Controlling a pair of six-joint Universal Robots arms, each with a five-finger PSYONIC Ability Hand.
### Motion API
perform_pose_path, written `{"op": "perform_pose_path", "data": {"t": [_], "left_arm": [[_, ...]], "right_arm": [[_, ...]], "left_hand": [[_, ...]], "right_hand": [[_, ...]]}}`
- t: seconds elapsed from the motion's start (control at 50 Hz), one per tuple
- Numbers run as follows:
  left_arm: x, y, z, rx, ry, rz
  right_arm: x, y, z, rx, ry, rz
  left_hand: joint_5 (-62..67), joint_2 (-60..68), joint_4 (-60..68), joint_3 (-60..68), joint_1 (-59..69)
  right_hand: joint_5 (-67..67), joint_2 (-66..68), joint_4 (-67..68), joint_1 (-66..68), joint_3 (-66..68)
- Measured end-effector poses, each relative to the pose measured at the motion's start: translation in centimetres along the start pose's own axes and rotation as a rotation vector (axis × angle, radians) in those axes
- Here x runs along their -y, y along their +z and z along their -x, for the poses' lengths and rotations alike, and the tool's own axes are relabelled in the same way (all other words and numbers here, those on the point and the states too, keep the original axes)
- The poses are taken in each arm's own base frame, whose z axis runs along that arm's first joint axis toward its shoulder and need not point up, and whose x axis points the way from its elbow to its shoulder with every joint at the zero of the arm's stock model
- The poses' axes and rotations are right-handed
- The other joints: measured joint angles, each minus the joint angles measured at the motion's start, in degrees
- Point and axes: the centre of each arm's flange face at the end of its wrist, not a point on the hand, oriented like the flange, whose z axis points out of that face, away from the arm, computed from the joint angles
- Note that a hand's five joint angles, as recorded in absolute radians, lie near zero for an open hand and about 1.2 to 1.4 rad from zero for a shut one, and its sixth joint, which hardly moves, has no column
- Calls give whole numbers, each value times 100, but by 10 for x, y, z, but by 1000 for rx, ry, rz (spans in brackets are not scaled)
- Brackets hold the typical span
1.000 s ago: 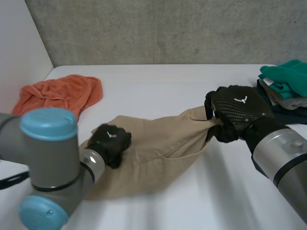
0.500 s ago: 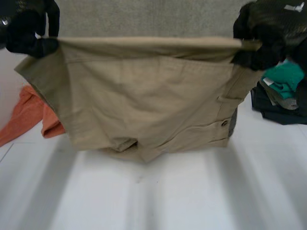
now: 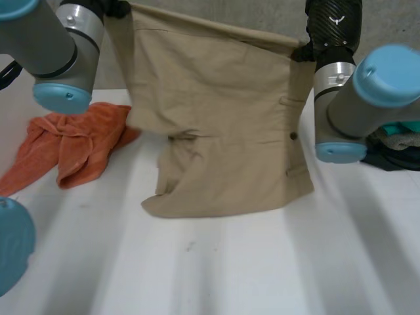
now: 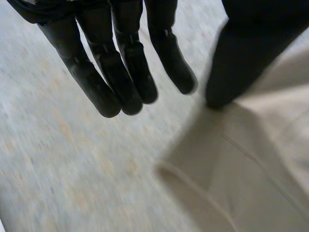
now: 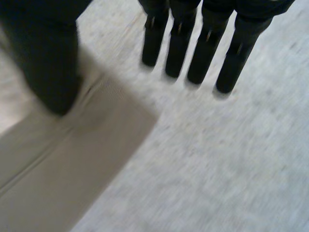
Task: Fold the laundry.
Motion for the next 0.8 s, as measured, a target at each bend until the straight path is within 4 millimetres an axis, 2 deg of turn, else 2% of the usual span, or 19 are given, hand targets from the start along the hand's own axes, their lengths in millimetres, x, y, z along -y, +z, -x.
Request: {"op": "perform_pose_path", "data": {"t": [0.02,0.04,0.06,0.1,0.12,0.18,0.24,0.34,0.44,0.48,0.5,0.54,0.56,0.6,0.68,0.74,0.78,0.8], "left_arm": [[1,3,0,4,-5,-25],[2,7,-1,7,-13,-64],[2,8,-1,7,-17,-76],[3,10,-2,5,-26,-103],[2,11,-3,0,-33,-116],[1,11,-4,-10,-43,-122],[-4,6,-6,-16,-44,-72],[-14,-18,-8,-16,-20,81],[-21,-62,-19,-55,32,272],[-22,-68,-20,-62,37,291],[-25,-95,-27,-104,63,386],[-29,-119,-33,-146,80,465],[-32,-132,-36,-168,87,508],[-38,-155,-40,-210,96,584],[-54,-191,-46,-278,97,715],[-70,-210,-48,-317,86,799],[-77,-216,-49,-331,80,830],[-87,-222,-50,-349,70,868]], "right_arm": [[-3,2,1,-8,-9,-24],[-7,6,2,-16,-26,-56],[-8,7,2,-18,-32,-63],[-10,8,2,-21,-44,-70],[-14,9,1,-19,-65,-62],[-16,8,-2,-12,-82,-32],[-16,1,-8,20,-105,76],[-11,-34,-22,139,-172,383],[-10,-86,-34,313,-227,705],[-10,-90,-35,326,-229,727],[-13,-115,-39,409,-238,846],[-18,-134,-41,472,-240,917],[-21,-142,-42,503,-238,942],[-28,-155,-42,555,-233,969],[-46,-171,-40,620,-220,957],[-61,-176,-38,637,-215,913],[-67,-176,-37,639,-214,891],[-78,-176,-34,637,-216,844]], "left_hand": [[0,0,0,0,0],[-2071,-1960,-2084,-1922,-2421],[-2555,-2441,-2569,-2396,-2960],[-2555,-2441,-2569,-2396,-2960],[-4117,-4098,-4212,-4030,-4146],[-4317,-4324,-4466,-4279,-4149],[-4318,-4325,-4466,-4279,-4149],[-4317,-4325,-4466,-4279,-4149],[-4240,-4222,-4351,-4187,-4014],[-3975,-3932,-4054,-3913,-3667],[-3404,-3291,-3444,-3284,-2950],[-2488,-2320,-2511,-2313,-1931],[-1497,-1381,-1490,-1379,-826],[-504,-362,-485,-368,148],[167,310,190,307,567],[168,311,182,308,554],[114,223,114,244,486],[-310,-236,-333,-201,-25]], "right_hand": [[-461,-505,-434,-390,-428],[-1355,-1153,-1269,-1050,-1244],[-1489,-1266,-1389,-1111,-1368],[-1591,-1382,-1509,-1163,-1508],[-1600,-1409,-1594,-1163,-1570],[-1600,-1409,-1594,-1163,-1570],[-1600,-1409,-1594,-1163,-1570],[-1600,-1409,-1594,-1163,-1570],[-1560,-1347,-1543,-1121,-1507],[-1519,-1290,-1493,-1084,-1450],[-1212,-949,-1186,-832,-1111],[-746,-462,-723,-330,-635],[-412,-178,-390,27,-308],[-89,161,-50,337,7],[2,220,40,375,44],[90,310,123,453,128],[191,436,235,574,256],[267,526,319,664,363]]}}
